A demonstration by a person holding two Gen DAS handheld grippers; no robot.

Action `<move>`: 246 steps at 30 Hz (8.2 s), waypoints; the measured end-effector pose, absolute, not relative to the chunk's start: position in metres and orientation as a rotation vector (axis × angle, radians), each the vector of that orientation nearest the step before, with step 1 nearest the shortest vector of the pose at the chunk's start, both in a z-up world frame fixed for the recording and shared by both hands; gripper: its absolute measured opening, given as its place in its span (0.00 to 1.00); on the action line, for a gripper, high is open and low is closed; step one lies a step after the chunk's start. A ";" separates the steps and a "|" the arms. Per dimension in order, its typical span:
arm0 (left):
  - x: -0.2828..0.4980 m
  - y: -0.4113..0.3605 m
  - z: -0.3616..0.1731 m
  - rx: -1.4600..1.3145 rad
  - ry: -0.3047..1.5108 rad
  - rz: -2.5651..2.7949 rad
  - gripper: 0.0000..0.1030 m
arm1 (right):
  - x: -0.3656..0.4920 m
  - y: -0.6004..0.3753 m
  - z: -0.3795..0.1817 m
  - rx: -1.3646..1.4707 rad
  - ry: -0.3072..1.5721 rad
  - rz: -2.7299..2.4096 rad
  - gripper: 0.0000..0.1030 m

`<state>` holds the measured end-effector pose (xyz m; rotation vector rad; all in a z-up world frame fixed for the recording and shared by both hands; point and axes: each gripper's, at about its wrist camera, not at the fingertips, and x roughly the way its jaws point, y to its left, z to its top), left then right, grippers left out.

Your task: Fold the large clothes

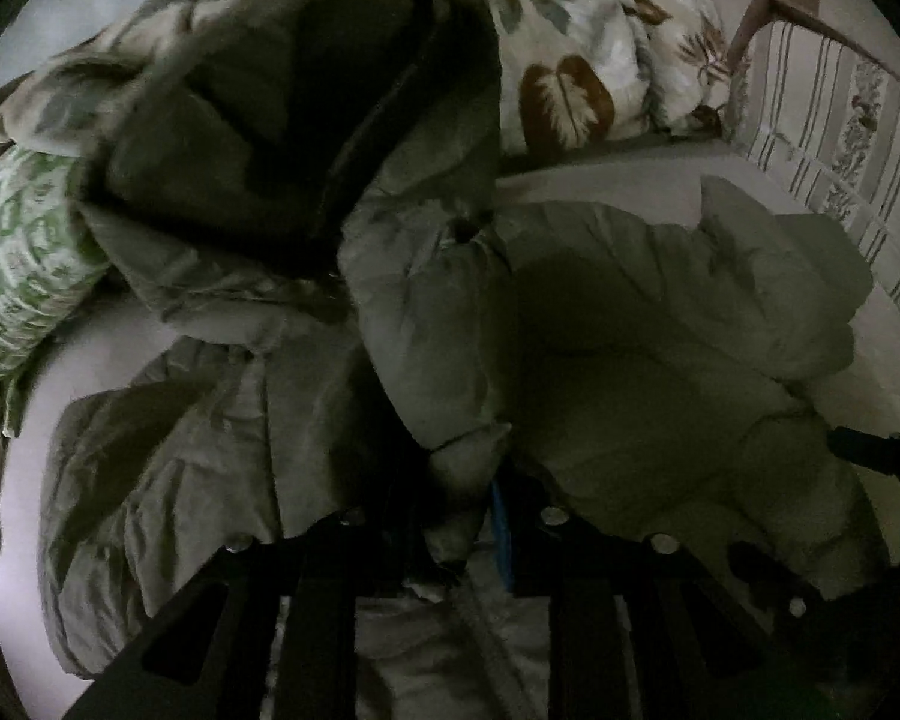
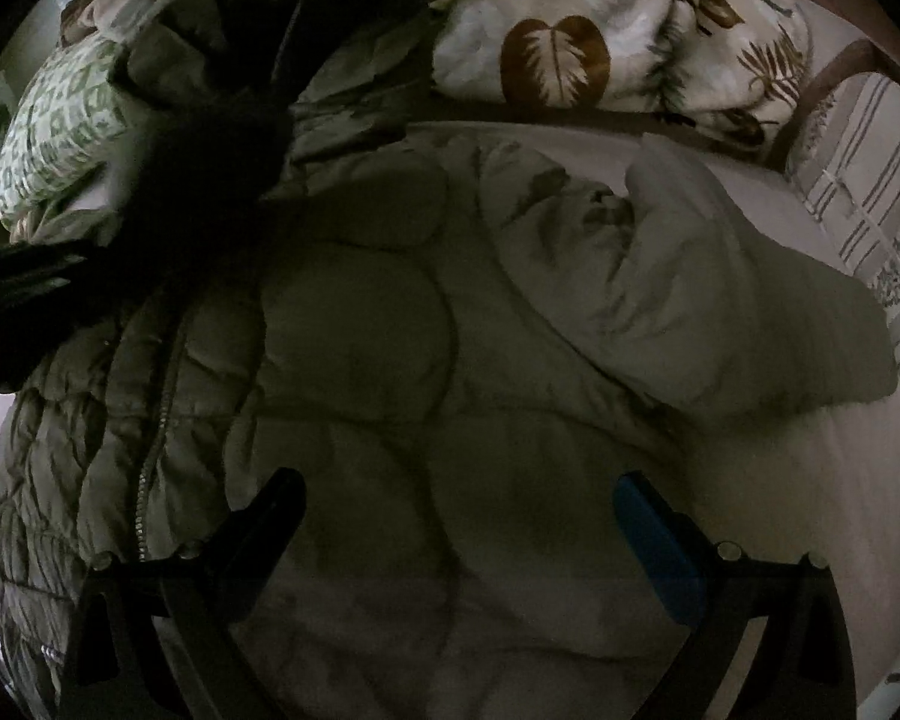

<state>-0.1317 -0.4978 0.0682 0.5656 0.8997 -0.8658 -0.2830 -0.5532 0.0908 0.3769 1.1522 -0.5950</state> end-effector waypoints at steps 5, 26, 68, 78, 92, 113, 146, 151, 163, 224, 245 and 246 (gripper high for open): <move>-0.132 -0.497 0.062 0.493 0.940 -0.920 0.70 | -0.286 -0.554 0.092 0.379 1.151 -0.601 1.00; -0.009 -0.307 0.110 0.297 0.945 -0.560 0.71 | -0.236 -0.561 0.087 0.679 1.101 -0.471 1.00; -0.049 -0.304 0.046 0.469 0.960 -0.535 0.76 | -0.265 -0.598 0.076 0.655 1.013 -0.589 1.00; -0.064 -0.306 0.064 0.405 0.953 -0.545 0.76 | -0.388 -0.690 0.104 0.770 0.967 -0.817 1.00; -0.094 -0.355 0.074 0.434 0.940 -0.634 0.76 | -0.509 -0.838 0.085 0.982 0.866 -1.073 1.00; -0.114 -0.380 0.060 0.518 0.935 -0.651 0.76 | -0.519 -0.911 0.050 1.093 0.729 -1.150 0.21; -0.110 -0.241 0.098 0.365 0.998 -0.576 0.76 | -0.242 -0.562 0.225 0.382 0.882 -0.397 0.12; -0.102 -0.218 0.095 0.323 1.009 -0.556 0.76 | -0.183 -0.482 0.213 0.403 0.888 -0.226 0.12; -0.082 -0.186 0.084 0.262 1.060 -0.518 0.76 | -0.108 -0.384 0.090 0.363 1.111 -0.190 0.26; -0.060 -0.306 0.068 0.318 1.005 -0.643 0.36 | -0.253 -0.589 0.060 0.582 1.118 -0.539 1.00; -0.100 -0.270 0.062 0.390 1.016 -0.673 0.54 | -0.290 -0.531 0.054 0.474 1.323 -0.400 1.00; -0.104 -0.270 0.068 0.388 1.012 -0.688 0.54 | -0.291 -0.531 0.059 0.484 1.321 -0.383 1.00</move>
